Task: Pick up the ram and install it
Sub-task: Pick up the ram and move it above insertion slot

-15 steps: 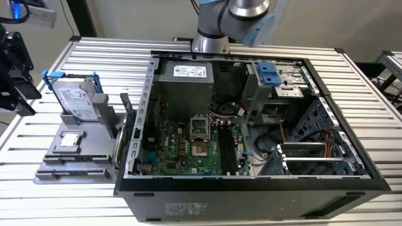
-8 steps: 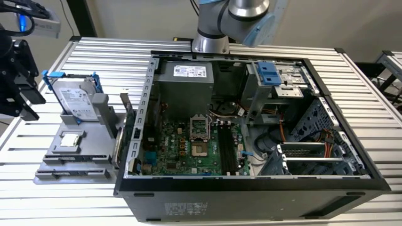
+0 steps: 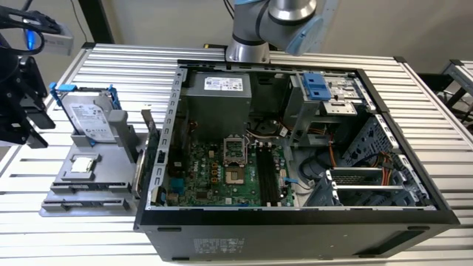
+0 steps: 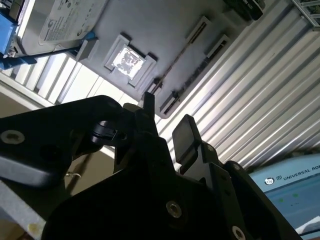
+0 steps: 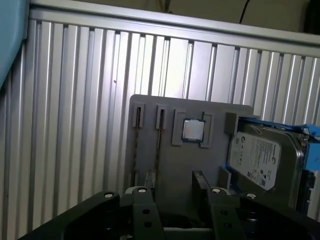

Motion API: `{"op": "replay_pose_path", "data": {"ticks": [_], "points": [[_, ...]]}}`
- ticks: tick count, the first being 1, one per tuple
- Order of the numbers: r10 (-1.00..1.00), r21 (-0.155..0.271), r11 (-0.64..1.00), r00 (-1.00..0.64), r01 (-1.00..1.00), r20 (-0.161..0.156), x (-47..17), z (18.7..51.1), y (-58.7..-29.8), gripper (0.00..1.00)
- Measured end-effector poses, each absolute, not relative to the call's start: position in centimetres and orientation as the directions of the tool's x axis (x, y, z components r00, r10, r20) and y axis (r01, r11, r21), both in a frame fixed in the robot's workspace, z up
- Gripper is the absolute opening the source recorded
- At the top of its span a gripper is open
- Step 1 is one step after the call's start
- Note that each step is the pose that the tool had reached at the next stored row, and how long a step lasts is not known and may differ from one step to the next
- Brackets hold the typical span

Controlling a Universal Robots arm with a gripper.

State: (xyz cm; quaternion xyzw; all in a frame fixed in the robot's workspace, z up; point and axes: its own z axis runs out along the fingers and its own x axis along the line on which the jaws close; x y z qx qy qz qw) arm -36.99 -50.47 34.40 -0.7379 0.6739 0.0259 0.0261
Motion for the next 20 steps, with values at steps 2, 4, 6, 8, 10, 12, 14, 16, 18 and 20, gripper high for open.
{"op": "replay_pose_path", "data": {"ticks": [2,4,6,8,10,12,14,16,18,20], "points": [[-0.994,-0.003,-0.09,0.09,-0.996,-0.069,-37.0,34.1,-50.5,1.0],[-0.994,-0.003,-0.09,0.09,-0.996,-0.063,-37.0,33.8,-50.5,1.0],[-0.994,-0.002,-0.09,0.09,-0.996,-0.055,-37.0,33.6,-50.5,1.0],[-0.995,-0.003,-0.089,0.089,-0.996,-0.049,-37.0,33.3,-50.5,1.0],[-0.995,-0.002,-0.083,0.083,-0.997,-0.047,-37.0,33.0,-50.5,1.0],[-0.996,-0.003,-0.077,0.077,-0.997,-0.046,-37.0,32.6,-50.5,1.0],[-0.997,-0.002,-0.068,0.068,-0.998,-0.042,-37.0,32.3,-50.5,1.0],[-0.998,-0.002,-0.057,0.057,-0.998,-0.041,-37.0,32.0,-50.5,1.0],[-0.998,-0.003,-0.053,0.053,-0.999,-0.041,-37.0,31.7,-50.5,1.0],[-0.998,-0.004,-0.053,0.053,-0.999,-0.041,-37.0,31.4,-50.5,1.0]]}}
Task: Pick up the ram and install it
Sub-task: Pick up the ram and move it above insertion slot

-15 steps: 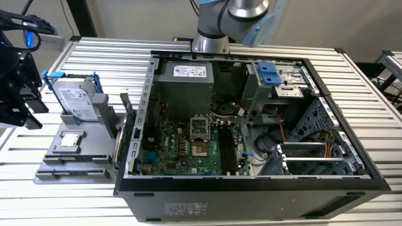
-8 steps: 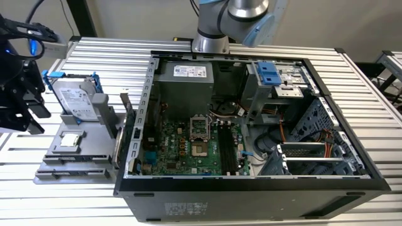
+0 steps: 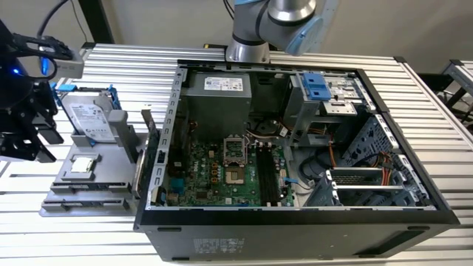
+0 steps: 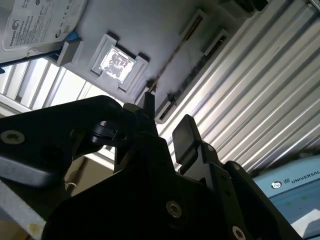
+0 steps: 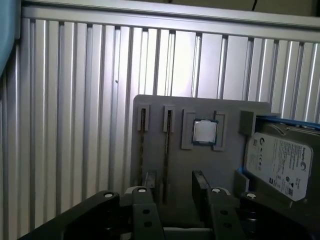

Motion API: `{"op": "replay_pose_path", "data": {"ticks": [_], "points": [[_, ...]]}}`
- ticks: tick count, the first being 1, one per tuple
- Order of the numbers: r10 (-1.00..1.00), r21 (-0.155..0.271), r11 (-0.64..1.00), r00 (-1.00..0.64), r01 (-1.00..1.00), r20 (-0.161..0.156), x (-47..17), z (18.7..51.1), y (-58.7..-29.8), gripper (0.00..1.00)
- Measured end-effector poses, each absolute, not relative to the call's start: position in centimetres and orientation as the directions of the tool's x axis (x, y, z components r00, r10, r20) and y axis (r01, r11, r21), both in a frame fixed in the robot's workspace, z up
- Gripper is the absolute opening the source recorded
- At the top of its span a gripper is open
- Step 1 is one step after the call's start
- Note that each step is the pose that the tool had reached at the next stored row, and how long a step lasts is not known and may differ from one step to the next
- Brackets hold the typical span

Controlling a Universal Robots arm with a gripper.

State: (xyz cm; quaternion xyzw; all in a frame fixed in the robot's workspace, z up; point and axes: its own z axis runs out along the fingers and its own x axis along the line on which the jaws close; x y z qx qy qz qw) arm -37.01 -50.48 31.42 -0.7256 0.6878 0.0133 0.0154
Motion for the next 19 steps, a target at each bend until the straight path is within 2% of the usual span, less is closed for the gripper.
{"op": "replay_pose_path", "data": {"ticks": [19], "points": [[-0.998,-0.003,-0.053,0.053,-0.999,-0.028,-37.0,28.1,-51.5,1.0]]}}
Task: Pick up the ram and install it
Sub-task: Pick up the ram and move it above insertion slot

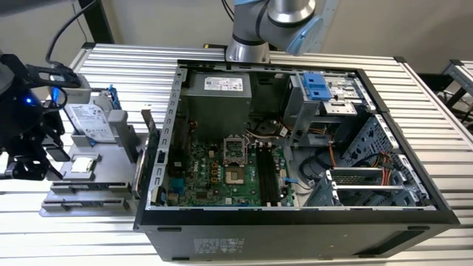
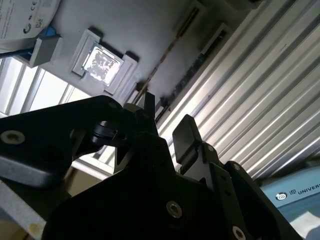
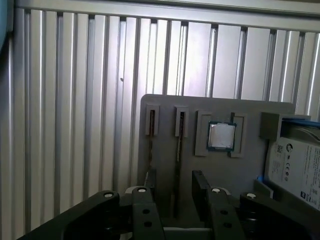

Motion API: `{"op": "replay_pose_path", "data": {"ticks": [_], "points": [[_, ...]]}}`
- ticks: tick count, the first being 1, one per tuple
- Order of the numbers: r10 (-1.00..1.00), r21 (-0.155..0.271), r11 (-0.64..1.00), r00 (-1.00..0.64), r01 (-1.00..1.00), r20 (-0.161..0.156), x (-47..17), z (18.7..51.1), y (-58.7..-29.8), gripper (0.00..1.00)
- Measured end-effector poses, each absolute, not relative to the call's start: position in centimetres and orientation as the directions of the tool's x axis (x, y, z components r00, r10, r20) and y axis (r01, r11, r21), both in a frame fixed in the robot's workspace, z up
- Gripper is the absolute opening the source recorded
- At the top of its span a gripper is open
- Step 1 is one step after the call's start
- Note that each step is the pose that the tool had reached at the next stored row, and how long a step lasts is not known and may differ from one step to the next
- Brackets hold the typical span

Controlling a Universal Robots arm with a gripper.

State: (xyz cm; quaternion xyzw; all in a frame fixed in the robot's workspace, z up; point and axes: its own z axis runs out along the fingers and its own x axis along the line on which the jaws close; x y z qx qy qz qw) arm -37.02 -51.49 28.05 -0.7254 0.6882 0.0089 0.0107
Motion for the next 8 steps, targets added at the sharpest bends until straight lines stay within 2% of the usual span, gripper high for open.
{"op": "replay_pose_path", "data": {"ticks": [8], "points": [[-0.998,-0.002,-0.052,0.052,-0.999,-0.026,-37.0,26.7,-51.6,1.0]]}}
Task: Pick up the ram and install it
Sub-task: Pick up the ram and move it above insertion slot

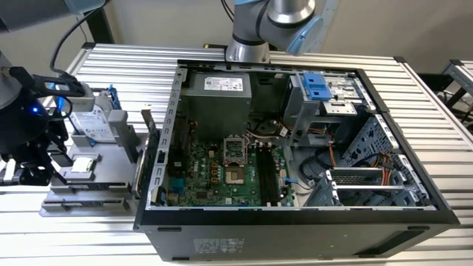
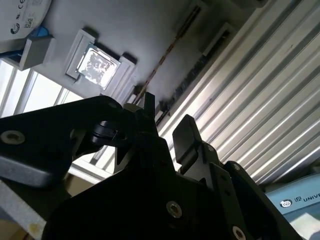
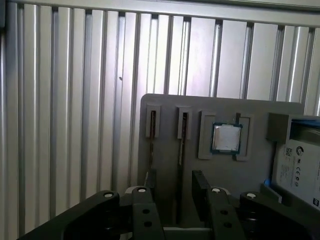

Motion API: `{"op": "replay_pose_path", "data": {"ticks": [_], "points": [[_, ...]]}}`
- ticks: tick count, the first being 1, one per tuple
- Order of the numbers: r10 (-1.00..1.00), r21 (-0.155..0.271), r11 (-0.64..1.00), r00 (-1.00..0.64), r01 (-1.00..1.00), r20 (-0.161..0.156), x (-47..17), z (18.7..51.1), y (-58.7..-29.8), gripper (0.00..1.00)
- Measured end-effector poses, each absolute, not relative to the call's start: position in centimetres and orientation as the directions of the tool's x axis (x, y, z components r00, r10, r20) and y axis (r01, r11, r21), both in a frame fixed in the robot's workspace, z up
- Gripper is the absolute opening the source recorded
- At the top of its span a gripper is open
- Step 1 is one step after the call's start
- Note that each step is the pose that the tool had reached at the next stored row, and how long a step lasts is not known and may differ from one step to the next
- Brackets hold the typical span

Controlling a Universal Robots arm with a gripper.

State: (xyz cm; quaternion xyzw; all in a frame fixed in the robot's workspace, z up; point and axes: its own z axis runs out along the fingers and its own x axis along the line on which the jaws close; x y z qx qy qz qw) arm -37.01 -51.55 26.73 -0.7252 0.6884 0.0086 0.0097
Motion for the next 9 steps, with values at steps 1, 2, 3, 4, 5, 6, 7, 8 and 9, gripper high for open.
{"op": "replay_pose_path", "data": {"ticks": [1,2,3,4,5,6,7,8,9], "points": [[-0.998,0.0,-0.052,0.052,-0.999,-0.024,-37.0,26.7,-51.6,1.0],[-0.998,0.001,-0.052,0.052,-0.999,-0.024,-37.0,26.5,-51.6,1.0],[-0.998,0.002,-0.052,0.052,-0.999,-0.024,-37.0,26.4,-51.6,1.0],[-0.998,0.002,-0.052,0.052,-0.999,-0.024,-37.0,26.2,-51.6,1.0],[-0.998,0.002,-0.052,0.052,-0.999,-0.024,-37.0,26.0,-51.6,1.0],[-0.998,0.002,-0.052,0.052,-0.999,-0.024,-37.0,25.8,-51.6,1.0],[-0.998,0.001,-0.052,0.052,-0.999,-0.024,-37.0,25.6,-51.6,1.0],[-0.998,0.002,-0.05,0.05,-0.999,-0.024,-37.0,25.4,-51.6,1.0],[-0.999,0.002,-0.046,0.046,-0.999,-0.024,-37.0,25.3,-51.6,1.0]]}}
